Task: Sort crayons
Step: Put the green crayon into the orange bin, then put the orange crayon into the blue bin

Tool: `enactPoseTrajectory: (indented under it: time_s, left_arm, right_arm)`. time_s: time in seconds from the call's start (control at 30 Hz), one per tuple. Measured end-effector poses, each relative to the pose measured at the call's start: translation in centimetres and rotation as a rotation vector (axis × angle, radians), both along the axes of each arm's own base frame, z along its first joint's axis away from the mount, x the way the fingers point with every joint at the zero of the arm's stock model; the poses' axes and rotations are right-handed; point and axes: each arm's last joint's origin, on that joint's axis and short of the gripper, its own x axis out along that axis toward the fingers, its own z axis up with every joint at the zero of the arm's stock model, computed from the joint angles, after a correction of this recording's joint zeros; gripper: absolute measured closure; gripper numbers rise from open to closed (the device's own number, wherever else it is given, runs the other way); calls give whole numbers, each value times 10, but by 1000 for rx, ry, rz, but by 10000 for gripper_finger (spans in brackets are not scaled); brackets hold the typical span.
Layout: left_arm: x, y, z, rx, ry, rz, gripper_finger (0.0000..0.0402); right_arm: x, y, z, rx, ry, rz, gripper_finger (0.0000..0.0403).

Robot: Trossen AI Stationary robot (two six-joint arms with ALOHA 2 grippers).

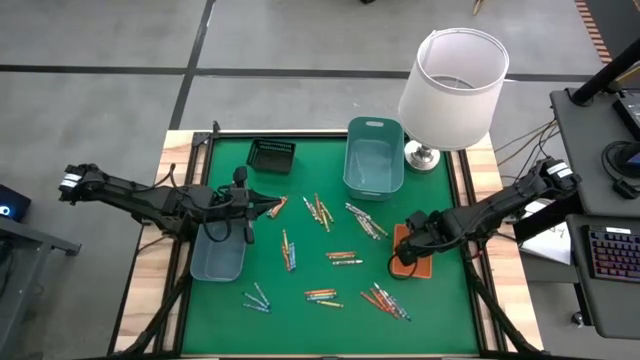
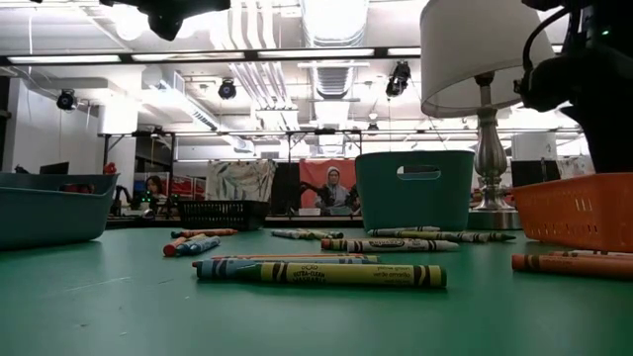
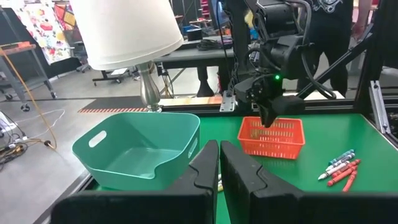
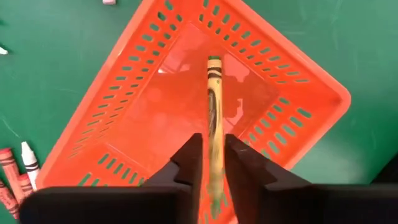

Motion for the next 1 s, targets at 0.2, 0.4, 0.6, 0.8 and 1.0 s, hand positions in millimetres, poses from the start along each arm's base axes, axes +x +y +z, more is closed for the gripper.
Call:
enactPoseTrajectory:
  time_s: [0.2, 0.4, 0.6, 0.8, 1.0]
  left_arm:
    - [0, 0, 0, 0, 0, 0, 402]
    - [0, 0, 0, -1, -3, 0, 402]
    - [0, 0, 1, -25, -12, 3, 402]
    - [0, 0, 2, -71, -34, 5, 402]
    - [4, -1, 7, -136, -107, 1, 402]
  right_arm:
    - [1, 0, 1, -8, -6, 4, 272]
    - [3, 1, 5, -8, -21, 25, 245]
    - [8, 2, 13, -27, -61, 86, 249]
    - [17, 2, 19, -139, -170, 212, 262]
    - [31, 5, 23, -240, -316, 420, 273]
